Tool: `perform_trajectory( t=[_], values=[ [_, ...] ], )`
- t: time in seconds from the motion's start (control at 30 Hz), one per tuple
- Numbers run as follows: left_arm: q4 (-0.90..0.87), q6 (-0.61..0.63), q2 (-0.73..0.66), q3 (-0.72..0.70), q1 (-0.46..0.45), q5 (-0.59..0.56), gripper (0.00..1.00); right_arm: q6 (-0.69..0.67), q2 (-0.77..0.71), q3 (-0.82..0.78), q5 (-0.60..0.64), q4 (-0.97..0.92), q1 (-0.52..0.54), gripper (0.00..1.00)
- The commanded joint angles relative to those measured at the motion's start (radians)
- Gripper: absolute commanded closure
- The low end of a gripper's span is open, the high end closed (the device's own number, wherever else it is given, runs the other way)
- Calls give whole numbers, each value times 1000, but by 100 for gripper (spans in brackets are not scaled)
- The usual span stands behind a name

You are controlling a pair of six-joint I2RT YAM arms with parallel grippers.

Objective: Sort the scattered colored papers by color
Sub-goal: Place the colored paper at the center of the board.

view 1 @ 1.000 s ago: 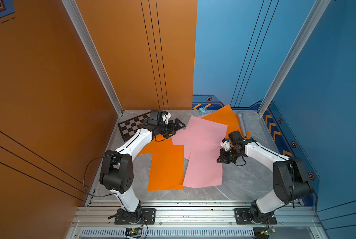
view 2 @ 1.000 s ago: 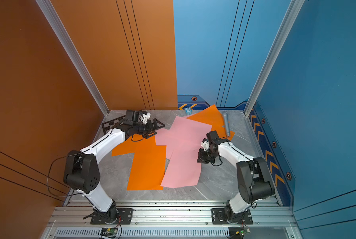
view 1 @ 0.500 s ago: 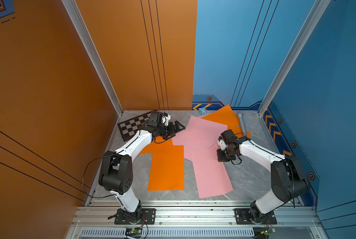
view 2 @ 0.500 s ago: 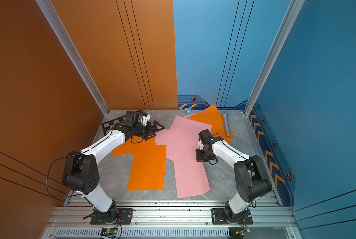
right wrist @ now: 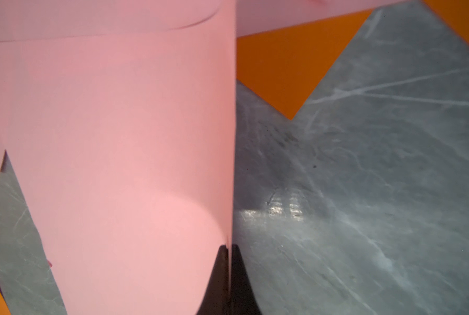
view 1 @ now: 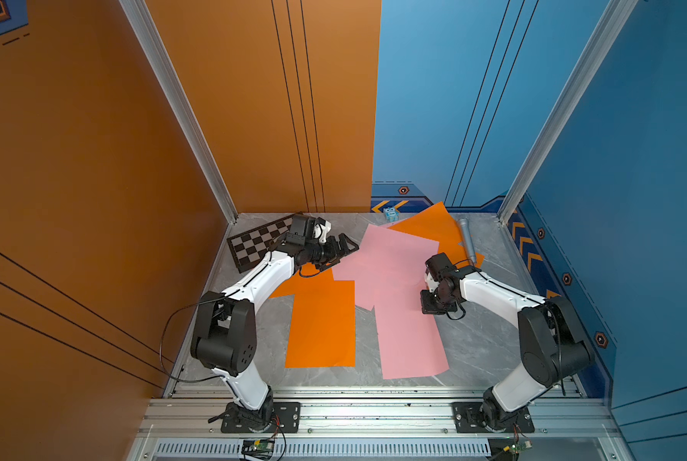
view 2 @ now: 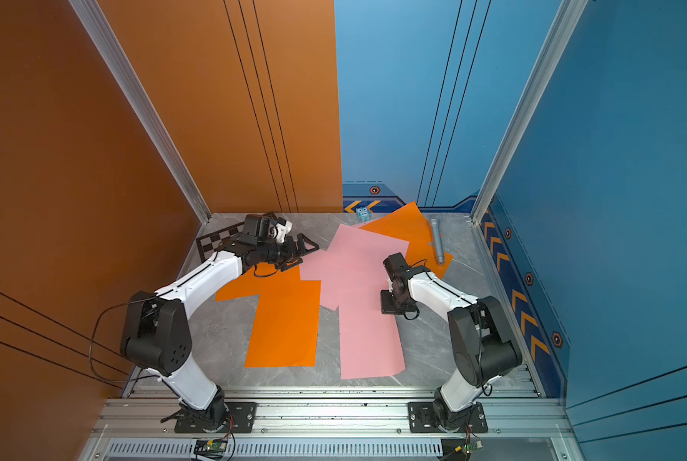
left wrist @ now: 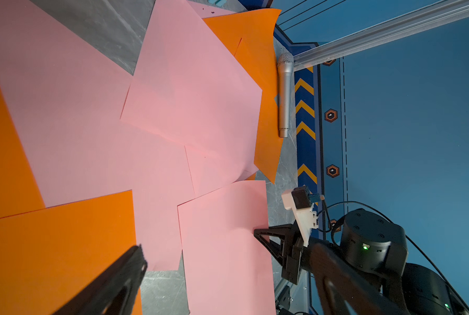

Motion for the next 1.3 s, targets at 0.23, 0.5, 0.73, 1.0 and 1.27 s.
perform_trajectory(
  t=[0.23,0.5,0.73,1.0,1.27],
  values=[
    [2,28,7,5,-10,-53,2,42,2,-19,98,-4,-12,68],
    [2,28,60,54,-12,-61,2,33,-66,52,150,-74,-16,37],
    [2,48,238,221,-13,-26,2,20,-107,128,81,-62,-133,17],
    [-8,121,506,520,-16,14,2,74,130,292,-127,61,-275,6],
    [-123,256,741,814,-32,-23,2,155,317,427,-240,153,-325,5]
  ],
)
